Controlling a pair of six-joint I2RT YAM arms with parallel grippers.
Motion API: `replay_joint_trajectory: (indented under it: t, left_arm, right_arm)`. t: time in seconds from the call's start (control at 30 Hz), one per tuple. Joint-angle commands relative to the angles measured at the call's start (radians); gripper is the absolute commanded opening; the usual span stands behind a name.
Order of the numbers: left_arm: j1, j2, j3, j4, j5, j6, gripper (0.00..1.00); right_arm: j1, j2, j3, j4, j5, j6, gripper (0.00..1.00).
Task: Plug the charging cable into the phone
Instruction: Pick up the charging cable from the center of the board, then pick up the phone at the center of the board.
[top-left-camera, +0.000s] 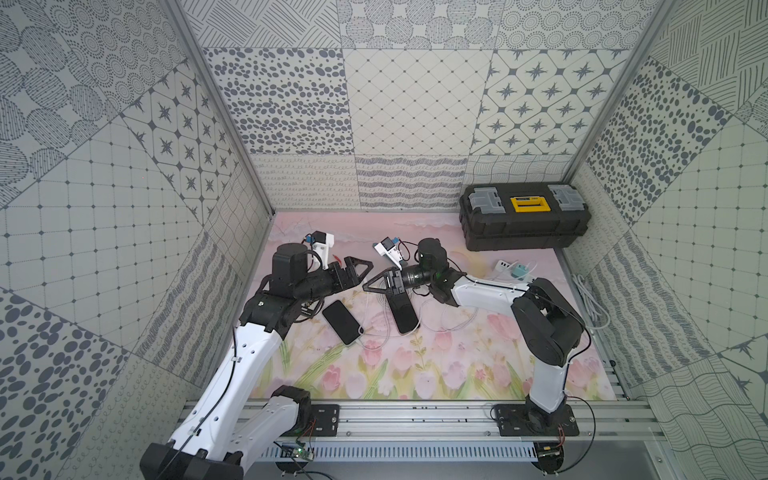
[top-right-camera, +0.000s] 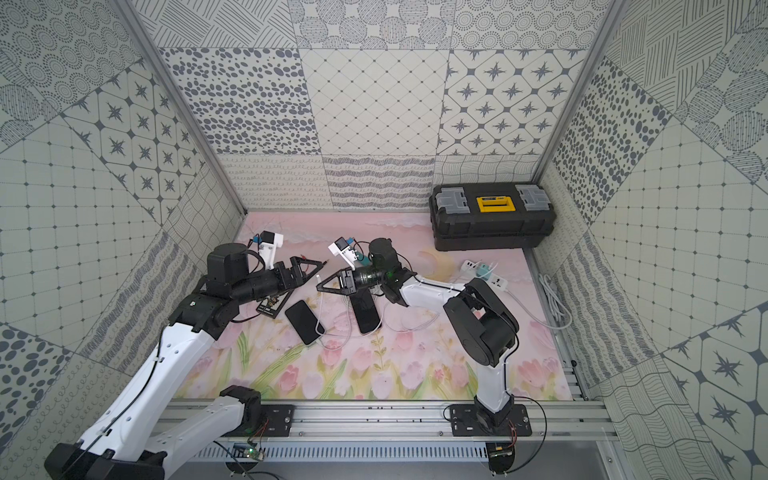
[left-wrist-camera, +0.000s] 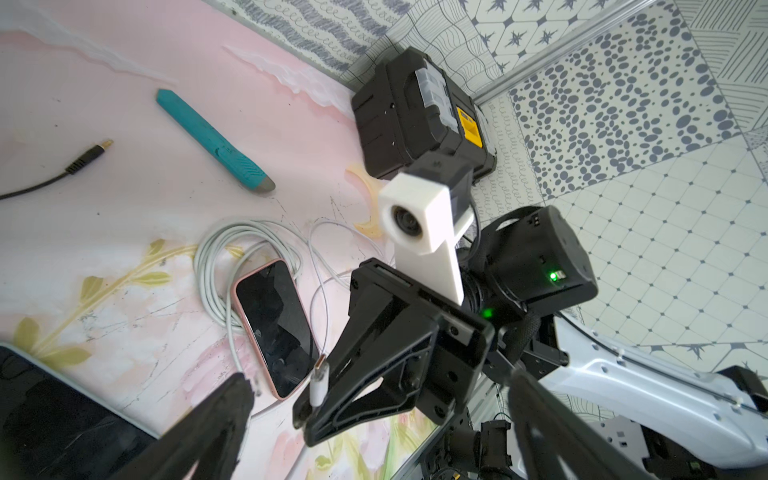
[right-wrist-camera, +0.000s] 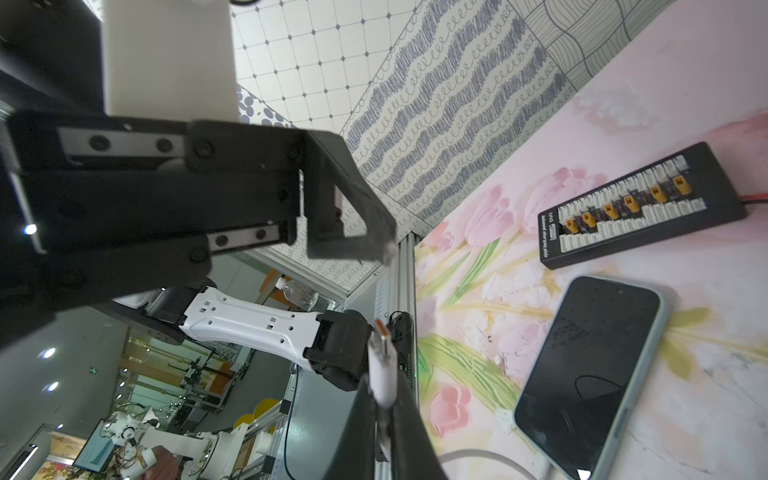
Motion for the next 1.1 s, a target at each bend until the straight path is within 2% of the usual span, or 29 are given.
replay_joint_trajectory:
  t: [0.0, 0.13, 0.3, 0.37, 0.47, 0.67, 0.9, 1.07]
  left_arm:
    - [0.002, 0.083, 0.148, -0.270, -0.230, -0.040, 0.98]
    - [0.001, 0.226, 0.217, -0.440, -0.270, -0.103, 0.92]
    - [-0.012, 0.326, 0.152, -0.400, -0.234, -0.199, 0.92]
    - [-0.064, 0.368, 0.139, -0.379, -0.265, -0.250, 0.92]
    - [-0.204, 0.476, 0.166, -0.373, -0.337, -0.298, 0.92]
    - [-0.400, 0.706, 0.289, -0.417, -0.406, -0.377, 0.92]
    - [-0.498, 0.892, 0.436, -0.500, -0.461, -0.432, 0.94]
    - [-0.536, 0.993, 0.533, -0.607, -0.541, -0.437, 0.96]
  right_arm:
    - [-0.005, -0.099, -0.089, -0.077, 0.062, -0.127, 0.00]
    - [0.001, -0.206, -0.243, -0.049, 0.136, -0.142, 0.00]
    - [0.033, -0.349, -0.429, -0.073, 0.236, -0.198, 0.00]
    - [0.046, -0.392, -0.467, -0.106, 0.271, -0.228, 0.00]
    - [0.049, -0.463, -0.539, -0.112, 0.317, -0.249, 0.00]
    - [0.046, -0.534, -0.585, -0.195, 0.402, -0.265, 0.00]
    - [0.045, -0.628, -0.665, -0.232, 0.482, -0.242, 0.00]
    - [0.035, -0.663, -0.690, -0.233, 0.478, -0.234, 0.00]
